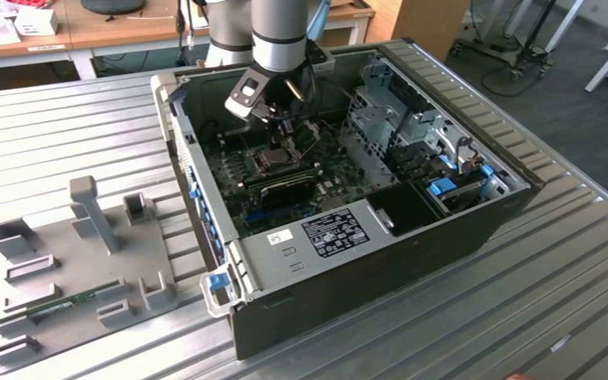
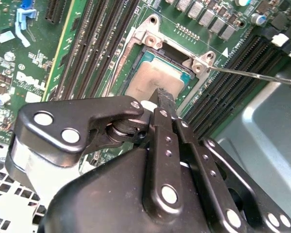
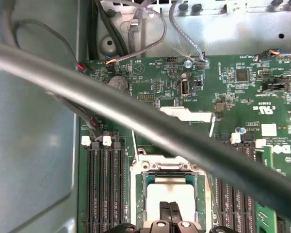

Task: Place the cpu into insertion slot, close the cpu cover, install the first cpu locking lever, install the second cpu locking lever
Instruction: 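Place the cpu into insertion slot, then close the cpu cover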

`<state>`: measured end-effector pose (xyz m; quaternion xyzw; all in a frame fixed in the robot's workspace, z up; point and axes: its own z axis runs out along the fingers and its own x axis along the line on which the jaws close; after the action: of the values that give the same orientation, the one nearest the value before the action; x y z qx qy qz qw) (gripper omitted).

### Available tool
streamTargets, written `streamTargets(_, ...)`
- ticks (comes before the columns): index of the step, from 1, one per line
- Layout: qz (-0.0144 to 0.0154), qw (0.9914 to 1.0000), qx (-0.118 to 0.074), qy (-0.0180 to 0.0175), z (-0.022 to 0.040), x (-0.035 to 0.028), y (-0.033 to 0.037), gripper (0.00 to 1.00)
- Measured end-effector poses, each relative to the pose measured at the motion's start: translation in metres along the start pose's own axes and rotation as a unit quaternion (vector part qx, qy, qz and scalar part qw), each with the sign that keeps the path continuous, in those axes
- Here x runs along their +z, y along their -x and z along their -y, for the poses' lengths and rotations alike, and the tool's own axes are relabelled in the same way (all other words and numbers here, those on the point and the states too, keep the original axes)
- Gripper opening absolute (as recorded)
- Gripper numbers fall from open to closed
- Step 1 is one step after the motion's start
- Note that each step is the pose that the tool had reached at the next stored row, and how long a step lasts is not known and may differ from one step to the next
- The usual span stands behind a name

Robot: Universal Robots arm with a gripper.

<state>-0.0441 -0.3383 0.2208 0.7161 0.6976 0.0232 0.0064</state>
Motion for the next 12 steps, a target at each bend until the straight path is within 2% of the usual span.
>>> streamTargets(5, 0.0001, 1.00000, 0.000, 0.0000, -0.0004, -0.0091, -0.0002, 0.11)
streamTargets(9, -0.0001, 1.00000, 0.000, 0.0001, -0.0005, -0.0103, -0.0003, 0.11)
streamTargets(12, 0.0000, 1.00000, 0.000, 0.0000, -0.0006, -0.0139, -0.0003, 0.11)
